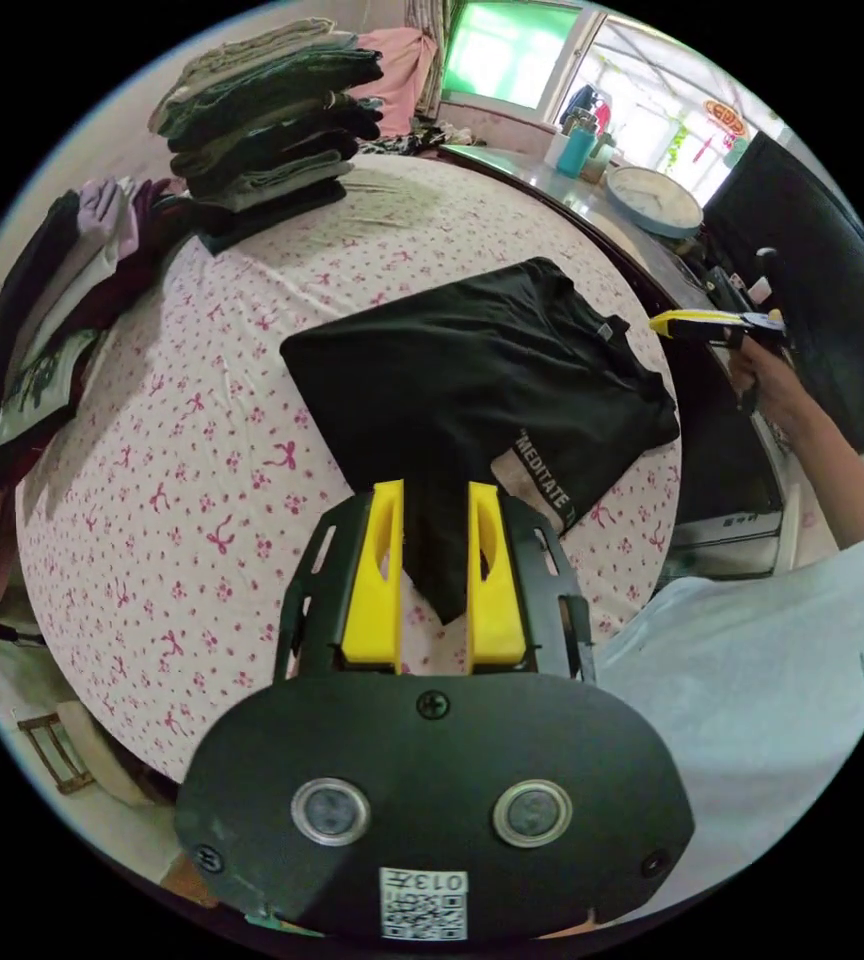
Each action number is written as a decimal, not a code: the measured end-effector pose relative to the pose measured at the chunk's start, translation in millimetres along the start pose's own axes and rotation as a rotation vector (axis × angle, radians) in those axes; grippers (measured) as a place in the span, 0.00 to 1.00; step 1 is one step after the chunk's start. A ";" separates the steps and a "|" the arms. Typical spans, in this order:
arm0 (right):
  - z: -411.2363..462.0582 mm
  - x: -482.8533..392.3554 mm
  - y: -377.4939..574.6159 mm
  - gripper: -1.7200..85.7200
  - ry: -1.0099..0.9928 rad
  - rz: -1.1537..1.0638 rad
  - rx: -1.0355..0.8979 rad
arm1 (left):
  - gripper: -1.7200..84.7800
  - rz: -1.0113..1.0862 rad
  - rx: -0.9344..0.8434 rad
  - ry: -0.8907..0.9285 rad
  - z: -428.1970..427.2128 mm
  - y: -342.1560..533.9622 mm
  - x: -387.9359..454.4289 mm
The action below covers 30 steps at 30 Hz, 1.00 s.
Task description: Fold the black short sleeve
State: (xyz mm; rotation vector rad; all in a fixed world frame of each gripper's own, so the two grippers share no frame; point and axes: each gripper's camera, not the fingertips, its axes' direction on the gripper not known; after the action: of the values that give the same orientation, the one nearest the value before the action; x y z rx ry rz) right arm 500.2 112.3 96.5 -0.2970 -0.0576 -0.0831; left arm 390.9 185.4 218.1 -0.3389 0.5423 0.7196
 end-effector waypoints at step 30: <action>14.2 -54.2 88.2 0.10 -0.228 0.034 -0.201 | 0.14 0.357 -0.116 -0.059 18.6 22.6 92.3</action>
State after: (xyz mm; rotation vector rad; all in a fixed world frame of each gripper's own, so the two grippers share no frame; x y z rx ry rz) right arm 453.6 204.5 80.9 -0.5069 -0.2715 -0.0208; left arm 439.2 258.9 177.7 -0.3312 0.5117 1.1054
